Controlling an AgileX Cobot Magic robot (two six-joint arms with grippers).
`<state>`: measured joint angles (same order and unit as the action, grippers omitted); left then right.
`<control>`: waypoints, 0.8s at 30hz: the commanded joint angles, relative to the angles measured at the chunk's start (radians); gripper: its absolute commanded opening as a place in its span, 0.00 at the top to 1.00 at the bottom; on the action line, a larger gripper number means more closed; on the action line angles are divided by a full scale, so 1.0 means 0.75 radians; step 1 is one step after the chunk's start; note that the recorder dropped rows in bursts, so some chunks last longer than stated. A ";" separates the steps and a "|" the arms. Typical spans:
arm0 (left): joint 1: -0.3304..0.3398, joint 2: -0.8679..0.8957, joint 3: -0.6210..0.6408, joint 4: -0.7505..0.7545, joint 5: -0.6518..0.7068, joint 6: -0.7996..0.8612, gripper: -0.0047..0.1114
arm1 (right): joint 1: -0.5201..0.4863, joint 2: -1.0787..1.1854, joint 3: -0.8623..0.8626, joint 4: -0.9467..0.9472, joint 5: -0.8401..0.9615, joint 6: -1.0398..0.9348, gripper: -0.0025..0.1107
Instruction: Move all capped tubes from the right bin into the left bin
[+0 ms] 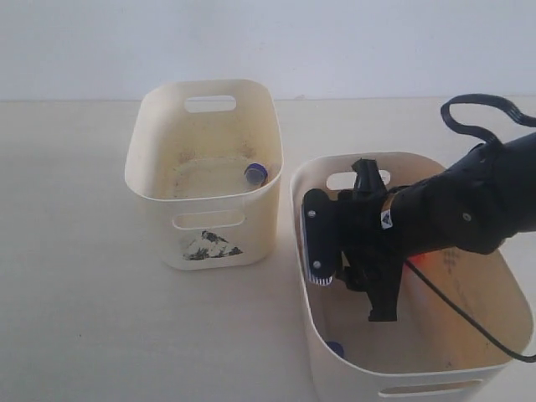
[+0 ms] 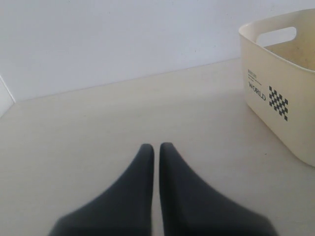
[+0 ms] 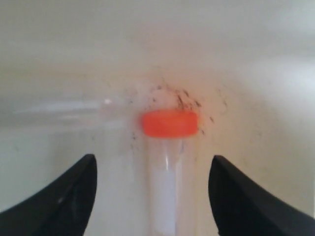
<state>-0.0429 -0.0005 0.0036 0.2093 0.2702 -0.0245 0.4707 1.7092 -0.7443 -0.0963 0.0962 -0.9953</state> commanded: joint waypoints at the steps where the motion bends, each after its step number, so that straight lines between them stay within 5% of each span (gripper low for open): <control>1: -0.002 0.001 -0.005 -0.005 -0.012 -0.018 0.92 | -0.085 -0.003 0.007 -0.002 0.005 0.070 0.43; 24: -0.002 0.001 -0.005 -0.005 -0.012 -0.018 0.92 | -0.096 0.026 0.007 -0.002 -0.086 0.012 0.43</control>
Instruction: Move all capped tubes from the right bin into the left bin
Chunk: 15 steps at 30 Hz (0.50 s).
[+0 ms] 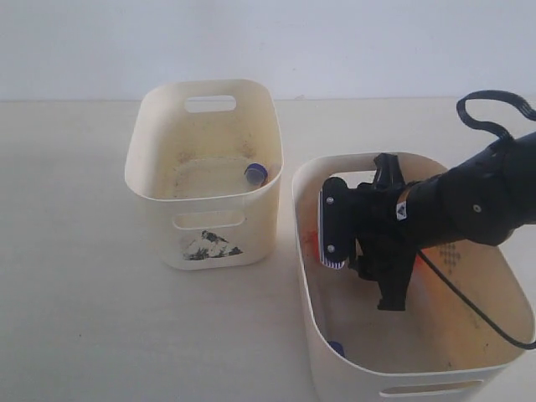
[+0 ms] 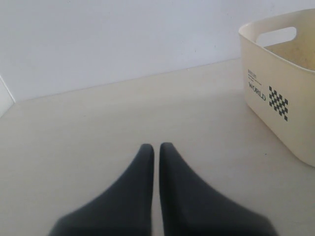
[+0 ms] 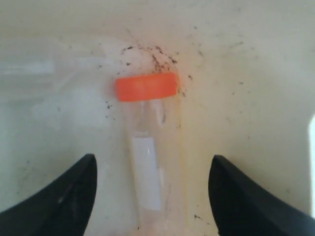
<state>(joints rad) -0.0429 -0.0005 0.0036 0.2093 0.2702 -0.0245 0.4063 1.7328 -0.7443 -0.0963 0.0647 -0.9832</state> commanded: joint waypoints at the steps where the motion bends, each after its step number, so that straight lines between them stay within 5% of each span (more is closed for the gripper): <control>1: -0.002 0.001 -0.005 -0.005 -0.012 -0.018 0.92 | -0.010 -0.008 0.007 -0.002 -0.053 -0.002 0.43; 15: -0.002 0.001 -0.005 -0.005 -0.012 -0.018 0.92 | -0.010 0.052 0.007 0.017 -0.072 0.062 0.43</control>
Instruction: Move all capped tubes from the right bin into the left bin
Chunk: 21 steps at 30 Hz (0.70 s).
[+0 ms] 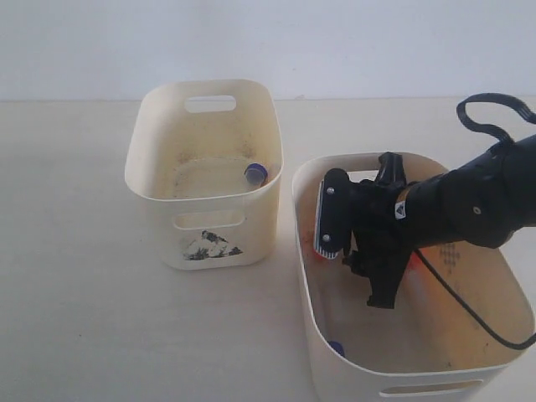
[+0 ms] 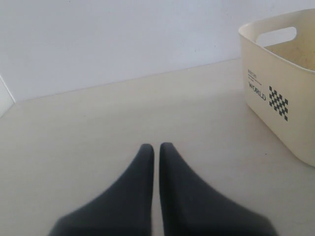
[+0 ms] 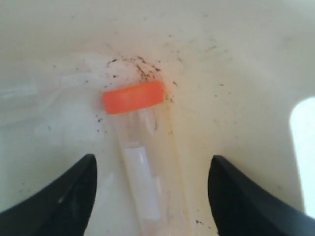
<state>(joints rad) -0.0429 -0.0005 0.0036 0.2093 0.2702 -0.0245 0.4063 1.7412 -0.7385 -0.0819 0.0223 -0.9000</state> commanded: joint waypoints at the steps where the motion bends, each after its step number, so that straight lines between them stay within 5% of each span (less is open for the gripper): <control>1: -0.002 0.001 -0.005 -0.005 -0.012 -0.018 0.92 | -0.010 0.053 -0.004 -0.002 -0.016 -0.068 0.43; 21: -0.002 0.001 -0.005 -0.005 -0.012 -0.018 0.92 | -0.010 0.089 -0.014 -0.002 -0.081 -0.034 0.43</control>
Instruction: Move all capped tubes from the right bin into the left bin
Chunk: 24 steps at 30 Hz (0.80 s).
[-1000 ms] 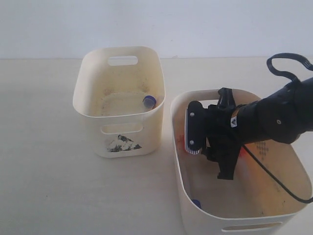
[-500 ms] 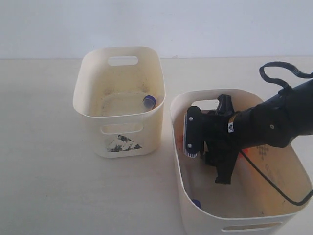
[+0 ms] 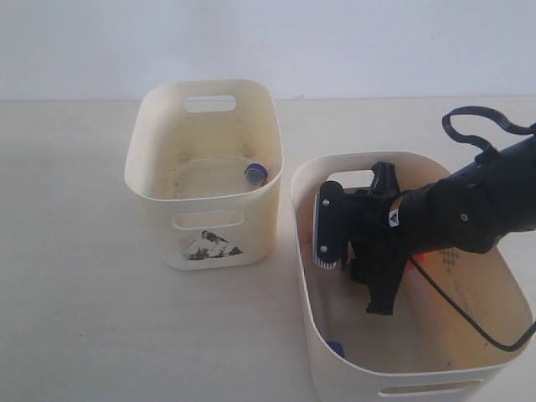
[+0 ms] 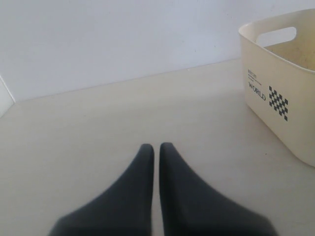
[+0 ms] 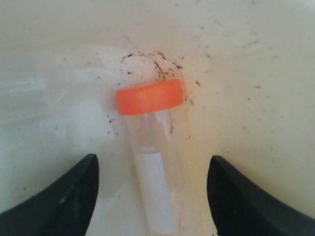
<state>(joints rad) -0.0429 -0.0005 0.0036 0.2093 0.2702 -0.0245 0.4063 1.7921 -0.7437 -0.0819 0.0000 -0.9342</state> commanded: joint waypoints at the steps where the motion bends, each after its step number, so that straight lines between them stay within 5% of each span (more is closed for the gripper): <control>1: -0.002 0.001 -0.005 -0.005 -0.012 -0.018 0.92 | -0.010 0.021 -0.007 -0.002 -0.047 0.017 0.43; 15: -0.002 0.001 -0.005 -0.005 -0.012 -0.018 0.92 | -0.010 0.109 -0.007 -0.002 -0.084 0.097 0.43; 24: -0.002 0.001 -0.005 -0.005 -0.012 -0.018 0.92 | -0.010 0.109 -0.007 -0.002 -0.152 0.102 0.65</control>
<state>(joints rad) -0.0429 -0.0005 0.0036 0.2093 0.2702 -0.0245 0.4083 1.8484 -0.7477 -0.0799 -0.1050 -0.8526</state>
